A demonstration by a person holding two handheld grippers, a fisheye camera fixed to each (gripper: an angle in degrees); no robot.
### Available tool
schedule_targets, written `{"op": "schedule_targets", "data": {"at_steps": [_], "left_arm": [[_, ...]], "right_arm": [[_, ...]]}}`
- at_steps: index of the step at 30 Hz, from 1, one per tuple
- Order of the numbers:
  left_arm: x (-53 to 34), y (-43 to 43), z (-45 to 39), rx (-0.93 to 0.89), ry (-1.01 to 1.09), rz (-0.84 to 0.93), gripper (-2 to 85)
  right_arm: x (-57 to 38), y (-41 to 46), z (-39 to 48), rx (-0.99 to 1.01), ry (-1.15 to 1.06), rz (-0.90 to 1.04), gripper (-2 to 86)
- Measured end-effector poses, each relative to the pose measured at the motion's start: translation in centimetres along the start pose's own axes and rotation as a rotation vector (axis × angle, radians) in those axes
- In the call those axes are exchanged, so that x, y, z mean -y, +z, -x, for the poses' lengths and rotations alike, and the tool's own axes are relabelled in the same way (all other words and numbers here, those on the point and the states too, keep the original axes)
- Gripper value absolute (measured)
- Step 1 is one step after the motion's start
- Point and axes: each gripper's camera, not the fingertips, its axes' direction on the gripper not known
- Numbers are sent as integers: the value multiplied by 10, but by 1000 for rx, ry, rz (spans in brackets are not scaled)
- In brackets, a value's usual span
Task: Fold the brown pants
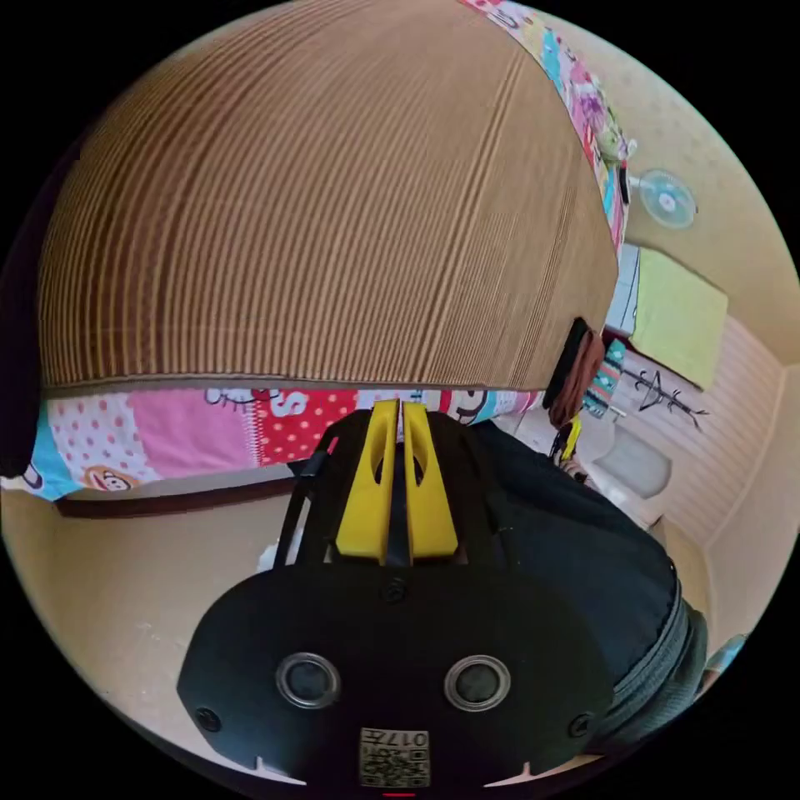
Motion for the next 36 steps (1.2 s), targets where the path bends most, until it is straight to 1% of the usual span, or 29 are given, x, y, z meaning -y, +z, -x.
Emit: {"op": "schedule_targets", "data": {"at_steps": [2,3,4,5,6,7,8,9,11,13,14,16,19,22,25,27,28,30,32,33,35,36], "left_arm": [[3,43,-27,-47,-22,28,-10],[3,54,-30,-79,-38,27,-10],[-3,76,-33,-177,-92,-15,-10],[-15,97,-32,-313,-176,-106,-10],[-24,107,-30,-391,-220,-161,-10],[-39,126,-26,-528,-283,-238,-10],[-47,134,-16,-600,-347,-263,-10],[-52,134,-11,-613,-376,-289,-10],[-73,125,6,-616,-475,-421,-10],[-85,121,14,-617,-506,-482,-10],[-91,121,16,-609,-515,-496,-10],[-100,123,15,-576,-527,-513,-10],[-115,143,5,-540,-541,-538,-10],[-124,185,-9,-585,-569,-518,-10],[-131,226,-22,-630,-610,-516,-10],[-131,242,-26,-660,-614,-529,-10],[-131,245,-28,-651,-604,-535,-10],[-129,245,-31,-615,-583,-545,-10],[-126,247,-35,-604,-544,-568,-10],[-124,247,-36,-606,-537,-573,-10],[-119,253,-39,-635,-513,-603,-10],[-116,255,-41,-650,-504,-607,-10]], "right_arm": [[11,22,27,23,-123,-9,18],[13,25,32,27,-148,-16,20],[17,30,39,33,-176,-34,28],[19,32,41,51,-185,-68,39],[19,32,42,71,-189,-94,48],[19,30,41,134,-206,-165,65],[18,27,39,226,-232,-257,76],[17,25,38,279,-247,-307,82],[12,20,31,465,-285,-504,104],[15,23,26,540,-270,-580,124],[21,27,25,560,-257,-588,136],[28,32,26,562,-264,-597,145],[36,41,27,506,-261,-621,143],[41,48,13,455,-215,-637,129],[40,53,-19,439,-134,-617,93],[34,54,-39,411,-134,-596,69],[34,55,-52,415,-180,-554,51],[37,60,-68,509,-317,-463,31],[45,75,-88,696,-469,-268,15],[47,81,-91,730,-496,-210,17],[41,106,-99,795,-600,44,21],[36,111,-100,795,-633,84,22]]}}
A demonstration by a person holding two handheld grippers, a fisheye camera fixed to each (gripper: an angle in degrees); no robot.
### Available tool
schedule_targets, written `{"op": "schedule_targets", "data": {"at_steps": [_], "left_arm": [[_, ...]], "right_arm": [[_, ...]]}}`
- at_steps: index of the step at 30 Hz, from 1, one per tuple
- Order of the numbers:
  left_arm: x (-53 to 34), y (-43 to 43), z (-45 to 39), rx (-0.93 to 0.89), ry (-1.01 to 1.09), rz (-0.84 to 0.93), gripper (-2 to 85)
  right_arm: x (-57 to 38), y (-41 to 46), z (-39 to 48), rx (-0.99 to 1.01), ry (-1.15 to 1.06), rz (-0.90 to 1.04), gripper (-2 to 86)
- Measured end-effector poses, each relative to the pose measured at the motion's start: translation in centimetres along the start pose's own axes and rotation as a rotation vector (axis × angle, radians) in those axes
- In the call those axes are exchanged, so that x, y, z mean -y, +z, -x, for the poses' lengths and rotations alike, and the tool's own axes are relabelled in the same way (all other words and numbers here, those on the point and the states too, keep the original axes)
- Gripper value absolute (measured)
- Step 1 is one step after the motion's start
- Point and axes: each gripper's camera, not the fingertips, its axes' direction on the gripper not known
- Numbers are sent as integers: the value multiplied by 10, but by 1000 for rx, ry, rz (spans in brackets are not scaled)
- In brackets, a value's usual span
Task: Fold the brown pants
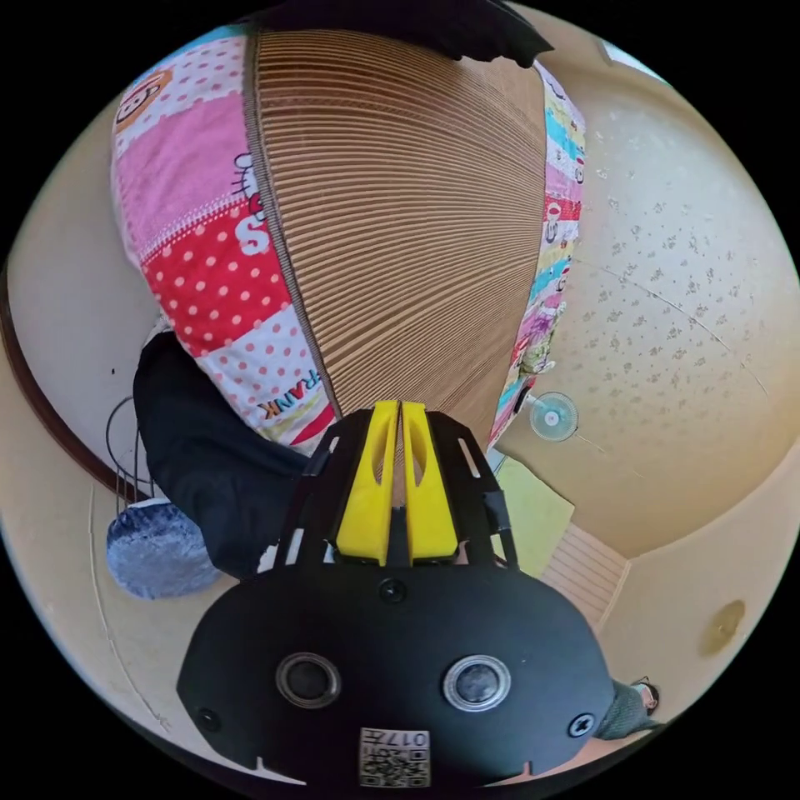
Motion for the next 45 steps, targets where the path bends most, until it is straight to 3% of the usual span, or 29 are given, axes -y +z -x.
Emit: {"op": "schedule_targets", "data": {"at_steps": [5,9,11,17,20,25,31,37,42,45], "left_arm": [[6,46,-27,-42,169,147,-10],[0,89,-63,-26,362,333,-10],[-13,117,-91,-15,503,461,-10],[-79,173,-152,73,855,730,-9],[-122,192,-171,41,995,864,-4],[-196,208,-185,54,1200,1029,45],[-274,218,-194,165,1434,1148,134],[-310,198,-216,198,1624,1033,196],[-300,186,-232,269,1600,950,205],[-274,187,-239,219,1451,947,210]], "right_arm": [[-63,43,-3,162,-111,387,14],[-126,103,2,33,-161,784,3],[-191,153,17,20,-297,1056,0],[-346,229,56,269,-629,1352,-6],[-407,243,61,491,-715,1367,-7],[-474,258,38,531,-727,1297,-5],[-550,276,14,296,-772,1266,-5],[-643,281,14,-50,-1153,1112,-5],[-709,278,23,-143,-1467,990,-4],[-747,285,24,-196,-1651,948,-3]]}}
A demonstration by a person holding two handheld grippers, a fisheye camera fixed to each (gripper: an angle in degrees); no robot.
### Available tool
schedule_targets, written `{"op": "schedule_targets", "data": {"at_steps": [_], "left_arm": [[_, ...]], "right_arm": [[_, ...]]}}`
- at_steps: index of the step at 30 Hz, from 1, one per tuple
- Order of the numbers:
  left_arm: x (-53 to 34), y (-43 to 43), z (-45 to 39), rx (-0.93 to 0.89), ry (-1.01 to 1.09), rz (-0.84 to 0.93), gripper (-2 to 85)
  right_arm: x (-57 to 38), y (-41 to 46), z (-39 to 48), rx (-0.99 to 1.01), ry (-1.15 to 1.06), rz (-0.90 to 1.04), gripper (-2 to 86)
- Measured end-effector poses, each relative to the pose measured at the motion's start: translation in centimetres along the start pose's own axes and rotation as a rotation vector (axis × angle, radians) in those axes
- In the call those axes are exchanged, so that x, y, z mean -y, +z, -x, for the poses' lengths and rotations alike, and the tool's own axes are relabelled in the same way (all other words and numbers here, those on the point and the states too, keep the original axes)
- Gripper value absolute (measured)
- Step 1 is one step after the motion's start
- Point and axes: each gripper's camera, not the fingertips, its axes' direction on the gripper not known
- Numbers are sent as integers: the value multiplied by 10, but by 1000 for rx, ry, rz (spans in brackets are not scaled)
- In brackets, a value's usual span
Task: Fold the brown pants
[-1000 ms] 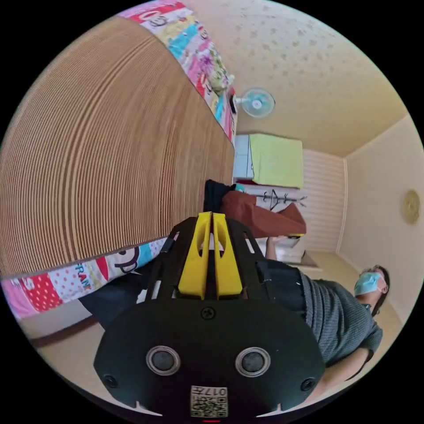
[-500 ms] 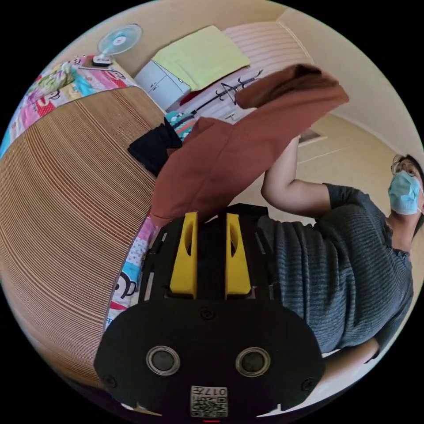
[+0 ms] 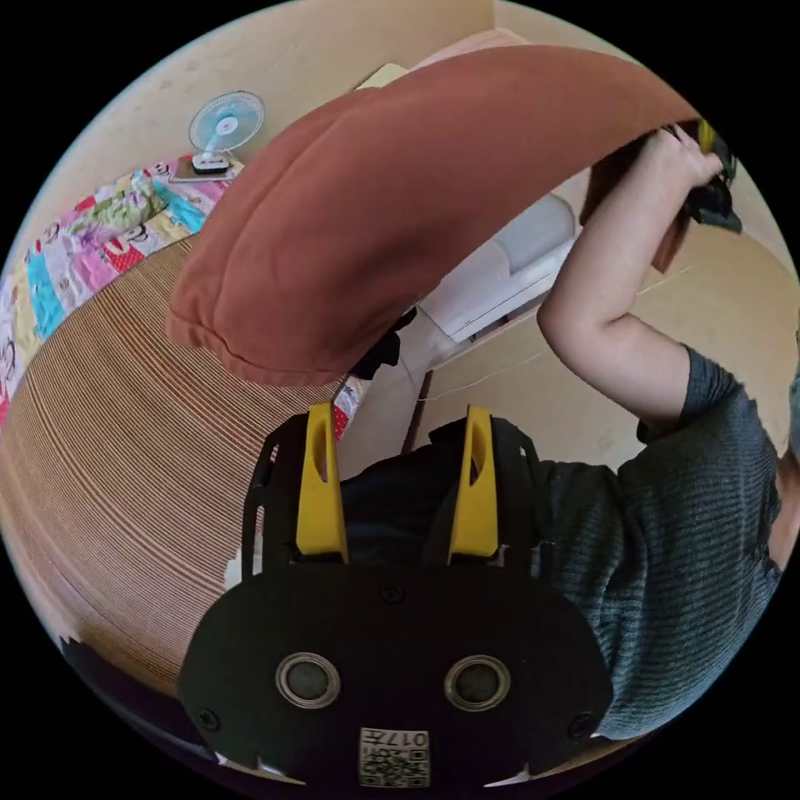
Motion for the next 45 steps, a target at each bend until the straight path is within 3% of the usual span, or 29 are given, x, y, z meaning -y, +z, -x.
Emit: {"op": "schedule_targets", "data": {"at_steps": [3,6,8,10,11,14,18,22,24,26,27,29,31,36,38,45], "left_arm": [[4,0,52,-296,-210,-13,239],[-7,16,113,-808,-491,-156,275],[-21,32,144,-1344,-619,-454,247],[-27,35,153,-1597,-635,-691,178],[-27,30,154,-1629,-630,-744,127],[-21,-11,149,-1623,-511,-843,45],[-23,-111,137,-1564,-321,-1077,37],[-27,-279,133,-910,-166,-1233,39],[-31,-333,136,-632,-217,-1313,43],[-50,-386,143,-234,-318,-1457,60],[-55,-398,145,-99,-337,-1466,65],[-76,-423,158,382,-551,-1372,111],[-97,-420,179,507,-747,-1271,147],[-157,-360,263,351,-1038,-903,167],[-192,-320,298,187,-1204,-767,179],[-242,-264,340,-123,-1411,-621,163]], "right_arm": [[12,18,14,-85,-67,6,-3],[21,27,10,-188,-68,-1,-3],[25,23,-5,-238,-42,-19,-2],[24,14,-24,-242,-9,-48,-2],[22,5,-39,-234,14,-74,-2],[14,-13,-85,-280,55,-112,-2],[2,-1,-165,-318,122,-61,0],[-45,91,-285,-162,261,116,8],[-85,170,-342,-58,404,360,18],[-173,276,-393,93,532,801,47],[-201,294,-401,121,565,909,56],[-310,317,-412,225,710,1191,89],[-379,298,-404,374,770,1238,92],[-585,157,-371,590,1130,1423,72],[-670,50,-356,614,1455,1442,58],[-727,-197,-346,295,2070,1363,76]]}}
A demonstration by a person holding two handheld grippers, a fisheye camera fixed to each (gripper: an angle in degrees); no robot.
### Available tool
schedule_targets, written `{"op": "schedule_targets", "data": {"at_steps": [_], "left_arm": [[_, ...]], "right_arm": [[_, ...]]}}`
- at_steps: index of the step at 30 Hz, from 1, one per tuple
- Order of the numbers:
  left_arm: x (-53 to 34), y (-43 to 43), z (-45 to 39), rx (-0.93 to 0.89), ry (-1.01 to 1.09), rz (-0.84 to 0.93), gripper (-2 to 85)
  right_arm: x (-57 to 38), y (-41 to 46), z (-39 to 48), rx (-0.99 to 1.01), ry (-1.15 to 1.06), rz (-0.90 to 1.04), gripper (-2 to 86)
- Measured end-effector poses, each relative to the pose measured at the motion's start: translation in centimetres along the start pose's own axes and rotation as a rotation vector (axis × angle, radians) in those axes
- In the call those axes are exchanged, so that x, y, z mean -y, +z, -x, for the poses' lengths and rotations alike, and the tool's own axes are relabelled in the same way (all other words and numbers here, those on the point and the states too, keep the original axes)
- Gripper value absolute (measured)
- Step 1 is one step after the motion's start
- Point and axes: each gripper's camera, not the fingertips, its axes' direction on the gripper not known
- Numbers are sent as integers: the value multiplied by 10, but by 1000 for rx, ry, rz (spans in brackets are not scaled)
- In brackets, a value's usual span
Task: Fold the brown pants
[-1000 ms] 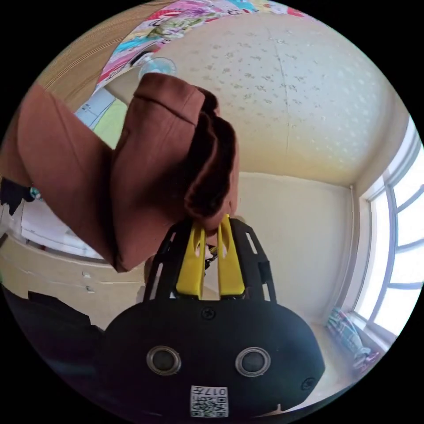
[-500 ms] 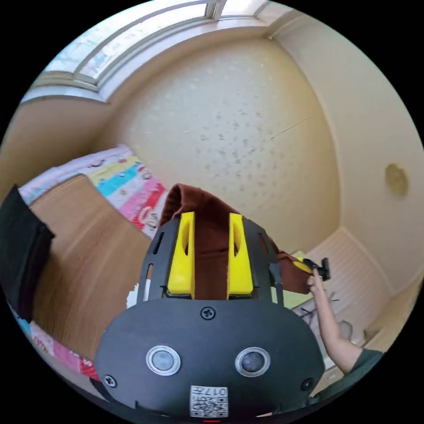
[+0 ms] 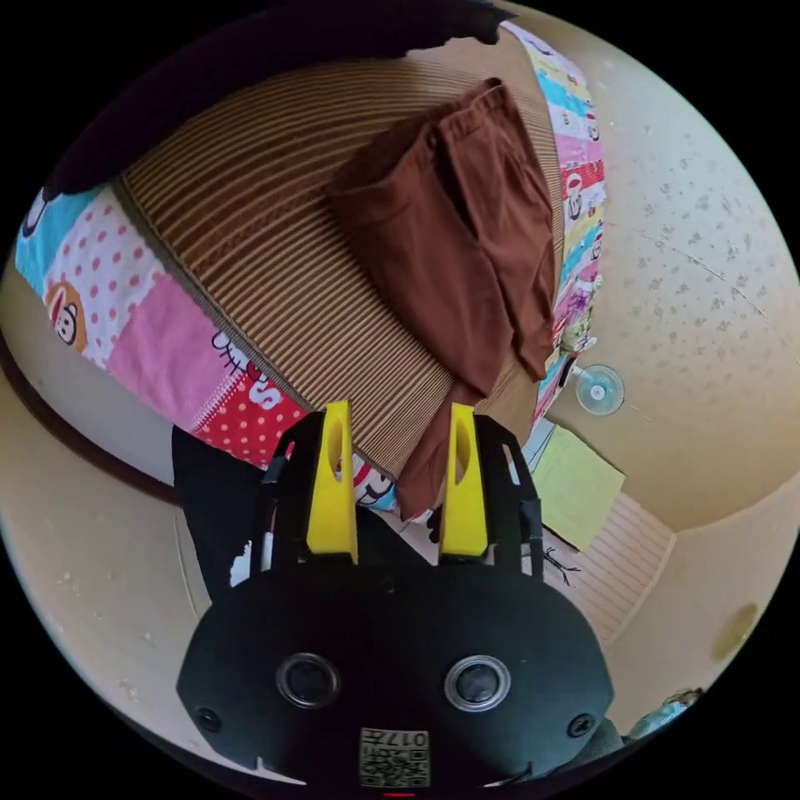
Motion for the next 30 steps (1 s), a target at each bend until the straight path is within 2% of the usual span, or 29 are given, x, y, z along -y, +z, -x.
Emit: {"op": "schedule_targets", "data": {"at_steps": [2,4,9,12,16,18,20,24,26,28,30], "left_arm": [[3,6,7,-4,-43,82,161],[4,7,13,-20,-90,133,158],[-5,-7,43,-67,-283,175,139],[-10,-33,53,-71,-343,135,137],[-17,-70,50,-61,-346,77,135],[-20,-85,42,-39,-318,65,135],[-26,-102,30,0,-279,54,134],[-33,-119,17,42,-215,54,134],[-39,-123,13,96,-185,68,134],[-45,-122,13,128,-176,86,134],[-50,-117,13,132,-167,104,135]], "right_arm": [[-32,-25,-44,52,175,-41,126],[-51,-40,-62,94,243,-79,141],[-70,-62,-57,138,238,-135,164],[-76,-77,-29,58,209,-254,159],[-65,-75,-7,16,202,-147,143],[-62,-79,11,-85,168,-67,111],[-65,-97,58,-250,-17,11,42],[-91,-160,173,-402,-388,40,24],[-129,-221,264,-539,-619,-31,19],[-155,-270,317,-664,-691,-144,17],[-169,-327,345,-718,-655,-302,12]]}}
